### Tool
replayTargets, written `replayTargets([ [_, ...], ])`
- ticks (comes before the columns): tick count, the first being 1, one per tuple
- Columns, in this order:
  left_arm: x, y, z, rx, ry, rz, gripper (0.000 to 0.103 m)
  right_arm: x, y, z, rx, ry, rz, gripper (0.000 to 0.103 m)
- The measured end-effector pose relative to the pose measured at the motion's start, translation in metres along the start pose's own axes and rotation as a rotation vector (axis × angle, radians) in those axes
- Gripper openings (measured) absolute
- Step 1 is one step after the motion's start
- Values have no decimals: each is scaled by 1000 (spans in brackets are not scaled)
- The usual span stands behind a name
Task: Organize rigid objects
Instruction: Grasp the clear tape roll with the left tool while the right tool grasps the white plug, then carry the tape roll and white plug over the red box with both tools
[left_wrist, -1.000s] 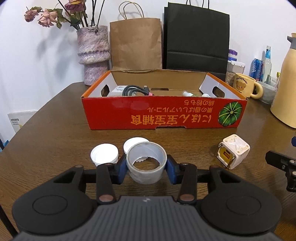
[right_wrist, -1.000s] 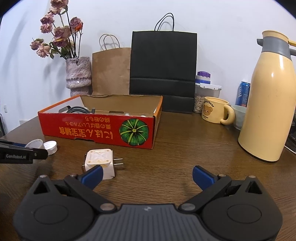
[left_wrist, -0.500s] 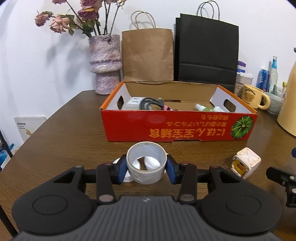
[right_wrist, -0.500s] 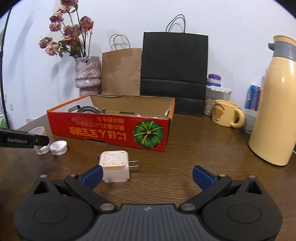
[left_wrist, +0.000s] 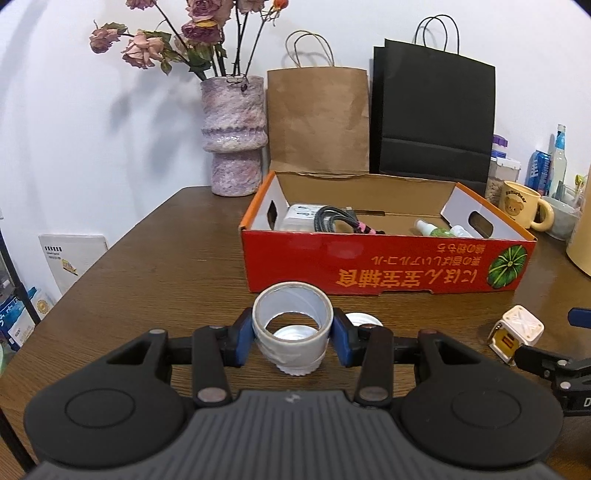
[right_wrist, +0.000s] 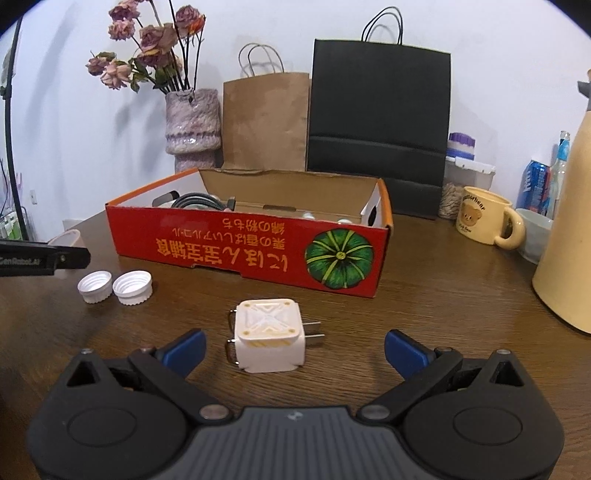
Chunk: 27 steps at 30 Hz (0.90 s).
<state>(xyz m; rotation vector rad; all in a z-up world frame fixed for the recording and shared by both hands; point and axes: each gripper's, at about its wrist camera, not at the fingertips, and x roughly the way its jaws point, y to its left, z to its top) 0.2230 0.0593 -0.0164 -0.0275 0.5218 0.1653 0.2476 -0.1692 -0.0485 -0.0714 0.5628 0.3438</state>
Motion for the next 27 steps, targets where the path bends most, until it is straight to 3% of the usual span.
replayTargets([
  [11,0,3,-1,-1,-1,2,44,29,6,11,30,65,39,100],
  [15,1,4,-1,0,2,5,44,35,9,12,17,91,61,80],
  [16,0,3,-1,0,1,7,44,35,9,12,17,91,54,67],
  [21,0,3,-1,-1,-1,10,44,27,6,9,39,70,69,67],
  [27,0,3,-2,2,-2,10,44,12,5,6,31,10,23,67],
])
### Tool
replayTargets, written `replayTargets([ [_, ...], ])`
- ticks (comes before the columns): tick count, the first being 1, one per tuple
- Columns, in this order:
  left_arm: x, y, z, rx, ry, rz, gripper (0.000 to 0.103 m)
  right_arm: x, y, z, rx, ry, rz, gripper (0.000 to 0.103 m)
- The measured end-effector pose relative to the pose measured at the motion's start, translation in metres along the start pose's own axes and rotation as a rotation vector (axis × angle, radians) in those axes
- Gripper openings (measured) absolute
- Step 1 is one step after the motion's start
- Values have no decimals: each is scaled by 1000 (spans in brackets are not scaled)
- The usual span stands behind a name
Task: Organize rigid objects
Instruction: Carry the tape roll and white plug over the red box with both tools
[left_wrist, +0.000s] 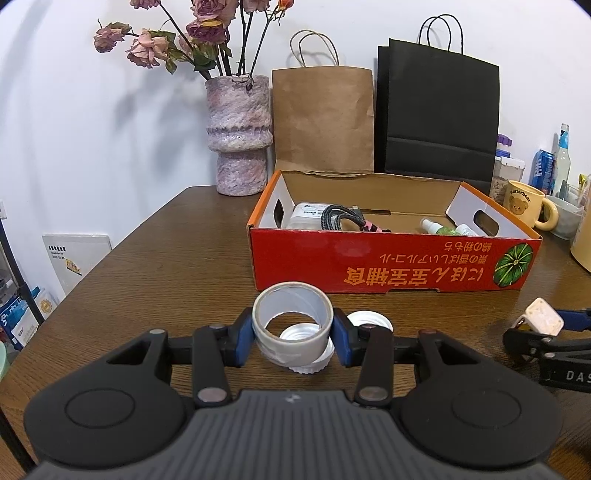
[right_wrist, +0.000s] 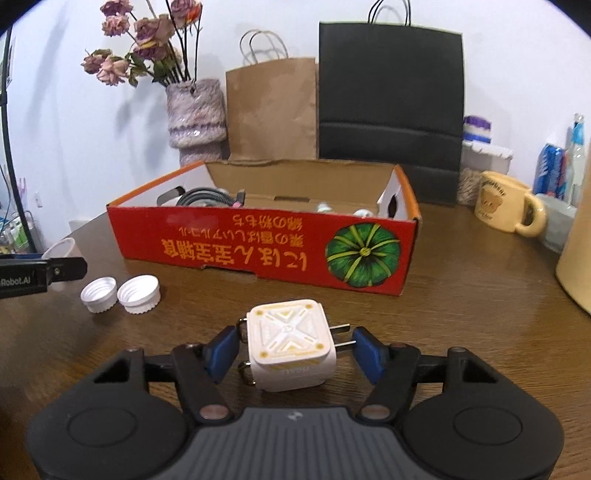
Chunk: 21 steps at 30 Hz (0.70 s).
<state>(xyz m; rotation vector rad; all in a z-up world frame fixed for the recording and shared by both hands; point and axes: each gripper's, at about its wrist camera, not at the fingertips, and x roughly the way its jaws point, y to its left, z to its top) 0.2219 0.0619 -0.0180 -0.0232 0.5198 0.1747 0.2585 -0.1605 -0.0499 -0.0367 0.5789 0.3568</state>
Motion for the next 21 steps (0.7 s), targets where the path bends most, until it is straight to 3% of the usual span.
replayTargets([
  [21,-15,-8,8,-3,-52,18,44,-41,3,10,-7,-155,-3,67],
])
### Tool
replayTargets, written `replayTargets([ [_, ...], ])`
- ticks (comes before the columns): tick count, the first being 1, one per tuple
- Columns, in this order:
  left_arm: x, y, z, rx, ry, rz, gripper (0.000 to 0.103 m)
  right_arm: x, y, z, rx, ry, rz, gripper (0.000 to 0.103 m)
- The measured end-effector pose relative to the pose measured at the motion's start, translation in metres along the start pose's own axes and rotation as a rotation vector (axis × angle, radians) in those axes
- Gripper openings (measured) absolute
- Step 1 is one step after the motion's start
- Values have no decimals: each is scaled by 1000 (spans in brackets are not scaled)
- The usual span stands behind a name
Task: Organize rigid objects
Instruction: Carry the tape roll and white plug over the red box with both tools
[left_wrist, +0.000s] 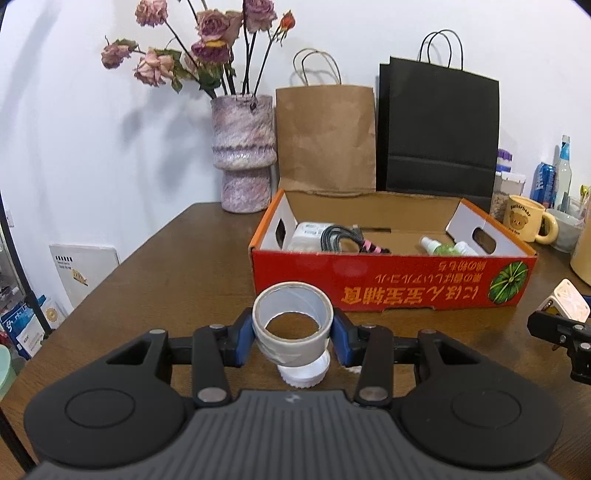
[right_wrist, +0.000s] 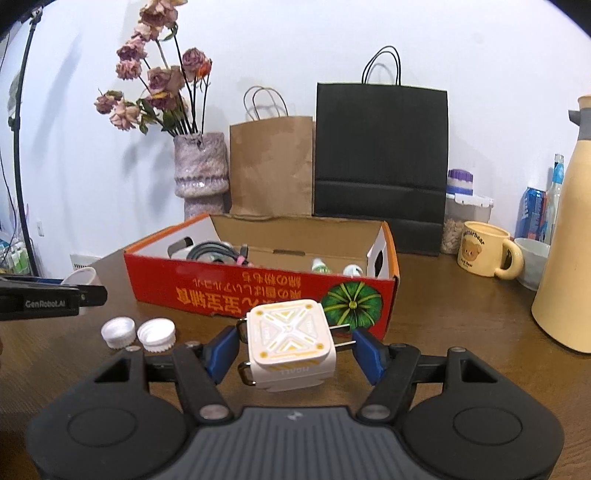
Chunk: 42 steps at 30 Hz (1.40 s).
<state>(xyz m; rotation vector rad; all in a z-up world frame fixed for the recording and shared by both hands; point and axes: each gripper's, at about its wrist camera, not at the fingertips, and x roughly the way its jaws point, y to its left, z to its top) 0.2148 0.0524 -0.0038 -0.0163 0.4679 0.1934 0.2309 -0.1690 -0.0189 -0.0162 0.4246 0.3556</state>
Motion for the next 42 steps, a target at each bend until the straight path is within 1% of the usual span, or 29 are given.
replayTargets([
  [10,-7,-13,22,-1,-24,-35,44,-7,6,25,-30,-47,7,67],
  [17,-6,-24,41,-13,-55,-40,44,-2,7,45,-32,-69,3,67],
  [20,-2,-27,49,-30,-61,-43,44,2,7,52,-33,-77,3,67],
  [25,5,-34,58,-29,-73,-41,44,12,9,60,-23,-81,4,67],
  [30,16,-38,65,-44,-69,-34,44,24,9,65,-19,-74,2,67],
  [42,45,-42,81,-66,-71,-22,44,55,-3,80,-1,-72,-17,67],
])
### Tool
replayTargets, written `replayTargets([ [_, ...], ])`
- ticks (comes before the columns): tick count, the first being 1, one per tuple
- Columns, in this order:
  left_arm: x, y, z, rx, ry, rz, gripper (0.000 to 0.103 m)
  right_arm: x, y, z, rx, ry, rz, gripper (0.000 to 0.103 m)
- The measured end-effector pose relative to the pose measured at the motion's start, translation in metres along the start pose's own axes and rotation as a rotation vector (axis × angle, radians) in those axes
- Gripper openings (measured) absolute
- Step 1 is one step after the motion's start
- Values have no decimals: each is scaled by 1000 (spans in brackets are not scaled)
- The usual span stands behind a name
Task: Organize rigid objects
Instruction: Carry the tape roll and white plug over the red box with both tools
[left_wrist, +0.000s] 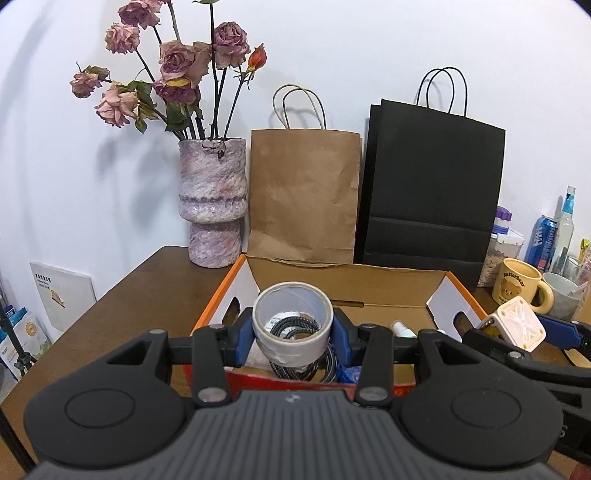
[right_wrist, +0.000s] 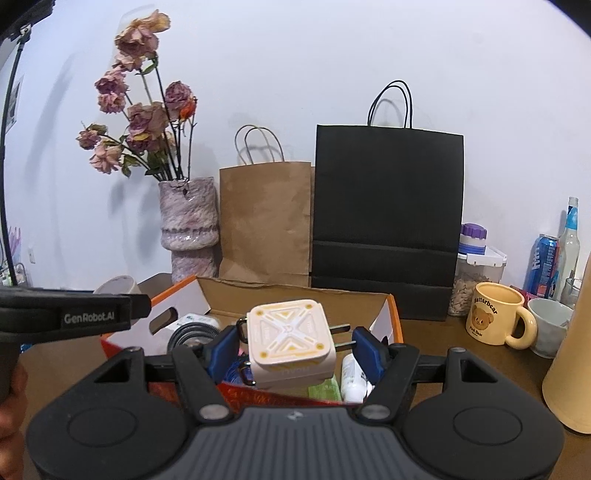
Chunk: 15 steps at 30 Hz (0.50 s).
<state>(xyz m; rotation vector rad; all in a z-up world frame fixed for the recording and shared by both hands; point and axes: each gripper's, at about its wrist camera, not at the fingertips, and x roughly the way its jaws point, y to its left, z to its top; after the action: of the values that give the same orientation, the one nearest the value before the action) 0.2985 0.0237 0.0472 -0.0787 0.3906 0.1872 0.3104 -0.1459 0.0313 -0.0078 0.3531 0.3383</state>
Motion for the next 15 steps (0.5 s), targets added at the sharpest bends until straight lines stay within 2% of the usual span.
replayTargets([
  [15,52,3,16,-12,19,23,44,61,-4,14,20,25,-4,67],
])
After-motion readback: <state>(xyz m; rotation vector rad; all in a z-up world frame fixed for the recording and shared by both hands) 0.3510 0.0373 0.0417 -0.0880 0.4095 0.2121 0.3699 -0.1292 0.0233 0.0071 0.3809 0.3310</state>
